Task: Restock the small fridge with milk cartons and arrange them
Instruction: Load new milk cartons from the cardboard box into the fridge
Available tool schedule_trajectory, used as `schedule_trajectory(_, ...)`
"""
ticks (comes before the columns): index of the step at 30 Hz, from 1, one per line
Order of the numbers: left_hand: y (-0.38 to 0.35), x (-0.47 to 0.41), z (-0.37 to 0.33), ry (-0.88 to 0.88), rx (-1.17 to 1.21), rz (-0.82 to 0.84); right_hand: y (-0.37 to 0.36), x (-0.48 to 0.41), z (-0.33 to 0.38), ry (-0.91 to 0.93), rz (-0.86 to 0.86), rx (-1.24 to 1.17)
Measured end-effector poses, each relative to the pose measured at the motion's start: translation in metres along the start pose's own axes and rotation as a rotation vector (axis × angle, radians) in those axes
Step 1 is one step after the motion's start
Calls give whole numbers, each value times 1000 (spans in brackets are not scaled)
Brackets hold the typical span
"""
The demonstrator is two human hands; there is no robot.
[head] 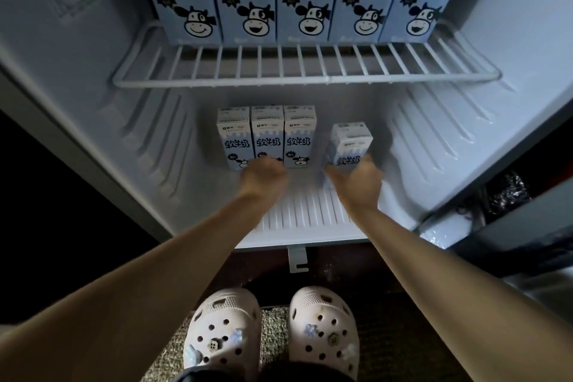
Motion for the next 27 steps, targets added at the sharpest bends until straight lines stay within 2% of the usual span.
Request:
schedule_trajectory(3,14,-17,22,265,160,-202,-8,-10,10,3,15,29)
schedule_trajectory(6,21,-26,31,385,240,-225,-16,-16,17,-19,52,33)
schedule_trajectory(10,29,-35,28,340,266,-140,-22,-23,21,-63,126,32)
schedule_trajectory(17,31,-37,25,229,315,-89,-24,-25,23,-90,135,64)
schedule_trajectory(27,27,-32,25,214,283,-112,-25,-25,22,-98,149,36)
Point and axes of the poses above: each hand's wrist, its own x-axis away from the middle knuckle, its own y-axis out of the back of the hand, z = x × y, the point moved 1 cm from there along -x, towards the middle knuckle, and after that the axes turned 3 degrees about -z, right-handed, at the moved point
